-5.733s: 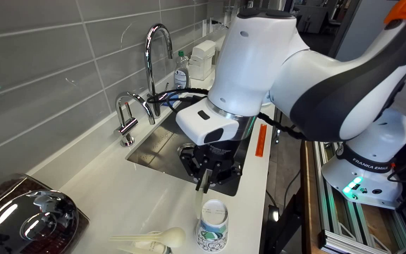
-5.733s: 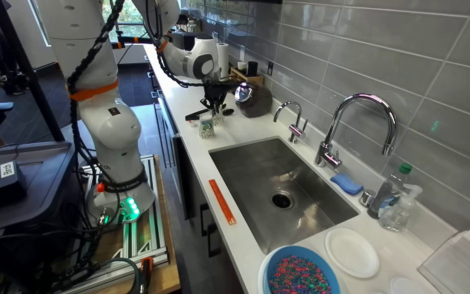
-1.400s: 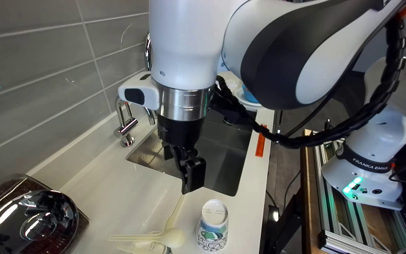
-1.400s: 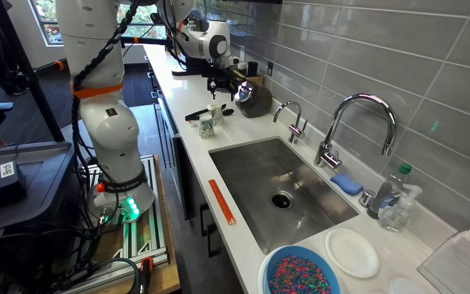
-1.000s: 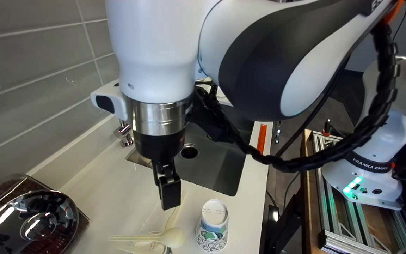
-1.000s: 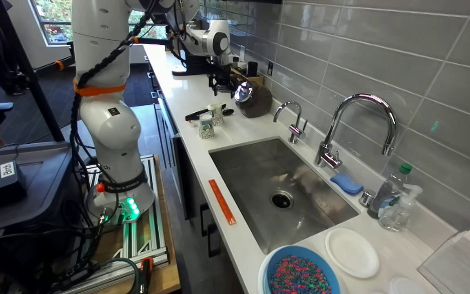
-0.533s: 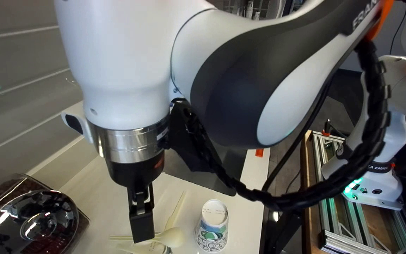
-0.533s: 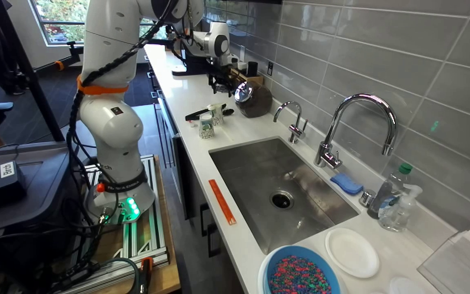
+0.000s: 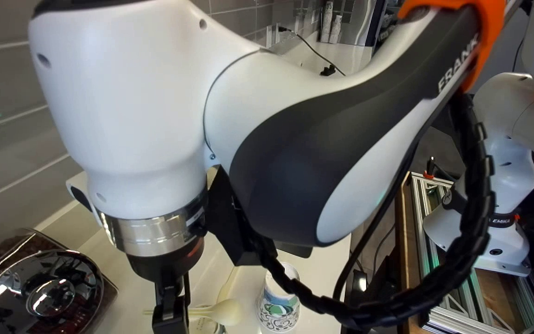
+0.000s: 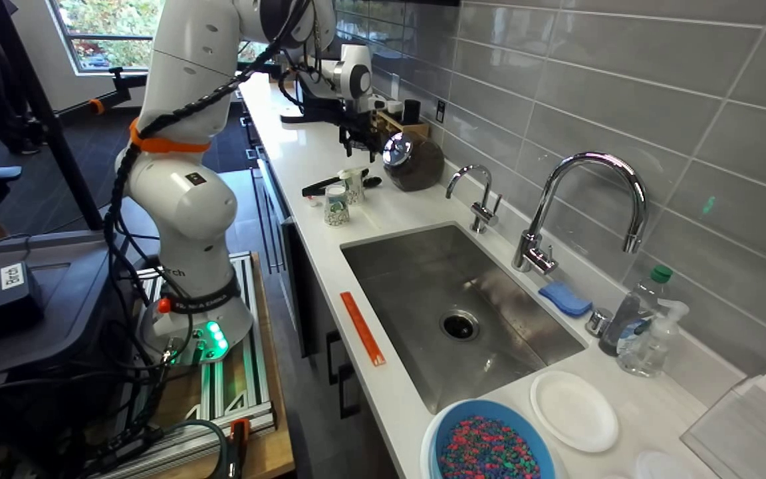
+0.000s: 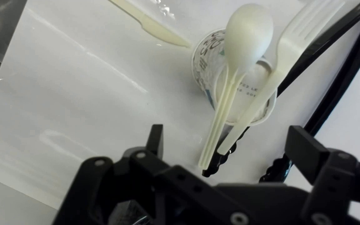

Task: Put the knife on the counter top and two pieces of cutlery in the sink

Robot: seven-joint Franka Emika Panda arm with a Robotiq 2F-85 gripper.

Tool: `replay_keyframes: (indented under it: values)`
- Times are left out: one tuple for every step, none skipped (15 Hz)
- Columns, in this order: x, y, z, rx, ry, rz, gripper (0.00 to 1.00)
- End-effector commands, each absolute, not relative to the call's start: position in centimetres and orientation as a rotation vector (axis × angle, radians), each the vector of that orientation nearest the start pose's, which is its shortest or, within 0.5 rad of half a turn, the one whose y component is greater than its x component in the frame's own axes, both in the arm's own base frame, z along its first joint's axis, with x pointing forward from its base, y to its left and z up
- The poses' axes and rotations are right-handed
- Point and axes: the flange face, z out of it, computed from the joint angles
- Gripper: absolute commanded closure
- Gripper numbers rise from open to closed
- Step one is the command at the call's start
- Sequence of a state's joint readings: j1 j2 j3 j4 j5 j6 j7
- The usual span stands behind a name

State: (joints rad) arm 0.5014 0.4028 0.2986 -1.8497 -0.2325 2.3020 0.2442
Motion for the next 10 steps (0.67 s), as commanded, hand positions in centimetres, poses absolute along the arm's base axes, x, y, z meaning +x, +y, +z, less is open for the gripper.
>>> replay_keyframes:
  values:
    - [46.1, 45.9, 31.0, -3.003, -1.008, -0.142, 0.0]
    - [46.1, 45.9, 30.7, -3.006, -1.005, -0.137, 0.0]
    - [46.1, 45.9, 30.5, -3.005, -1.001, -0.13, 0.0]
    - [46.0, 46.0, 30.3, -3.007, -0.997, -0.125, 0.0]
    - [46.0, 45.9, 30.1, -3.01, -0.996, -0.121, 0.01]
    - [46.1, 45.9, 30.0, -3.009, -0.995, -0.12, 0.03]
    - [46.0, 45.9, 29.7, -3.011, -0.994, -0.113, 0.04]
    - [46.0, 46.0, 29.6, -3.01, -0.992, -0.11, 0.07]
    - [46.0, 45.9, 29.4, -3.012, -0.993, -0.108, 0.07]
    - [46.1, 45.9, 29.3, -3.013, -0.994, -0.106, 0.11]
